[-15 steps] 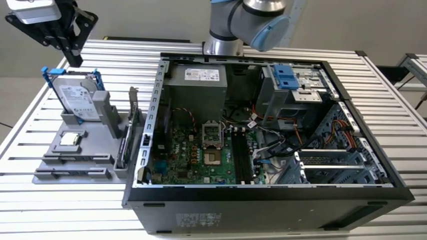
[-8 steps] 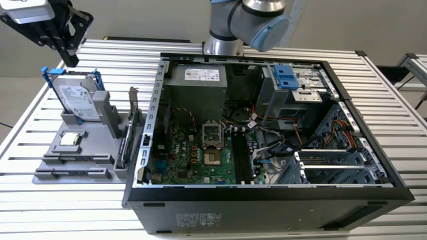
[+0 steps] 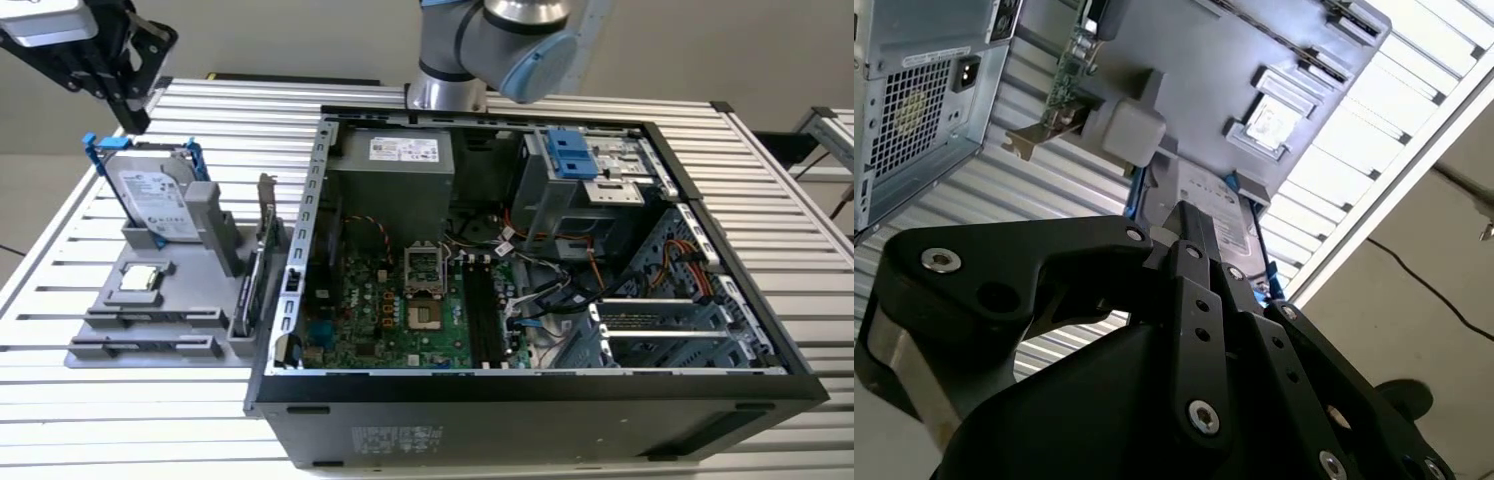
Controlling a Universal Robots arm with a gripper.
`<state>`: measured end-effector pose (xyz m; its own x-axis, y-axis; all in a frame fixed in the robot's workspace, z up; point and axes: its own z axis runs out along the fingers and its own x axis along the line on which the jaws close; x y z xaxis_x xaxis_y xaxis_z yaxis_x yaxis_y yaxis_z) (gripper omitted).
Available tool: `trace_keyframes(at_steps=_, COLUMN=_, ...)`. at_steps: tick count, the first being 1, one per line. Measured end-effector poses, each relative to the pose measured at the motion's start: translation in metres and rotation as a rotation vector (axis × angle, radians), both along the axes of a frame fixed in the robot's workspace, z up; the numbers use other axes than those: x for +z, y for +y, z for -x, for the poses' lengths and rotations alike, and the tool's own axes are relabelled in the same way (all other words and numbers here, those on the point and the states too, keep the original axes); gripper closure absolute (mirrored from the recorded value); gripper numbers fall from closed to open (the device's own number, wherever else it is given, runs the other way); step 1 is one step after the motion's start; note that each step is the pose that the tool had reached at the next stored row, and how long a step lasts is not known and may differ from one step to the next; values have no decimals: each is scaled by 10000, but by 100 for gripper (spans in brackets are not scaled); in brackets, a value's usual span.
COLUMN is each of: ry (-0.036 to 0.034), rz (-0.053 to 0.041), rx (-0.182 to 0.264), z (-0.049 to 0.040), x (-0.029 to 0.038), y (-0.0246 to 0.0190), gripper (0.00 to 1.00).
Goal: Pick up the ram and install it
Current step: 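Reach for the ram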
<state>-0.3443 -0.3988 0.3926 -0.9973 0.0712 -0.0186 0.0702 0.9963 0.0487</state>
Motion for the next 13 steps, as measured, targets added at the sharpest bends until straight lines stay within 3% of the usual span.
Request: trace_keyframes(at_steps=13, ry=0, rz=0, rx=25, z=172, x=0, y=0, gripper=100)
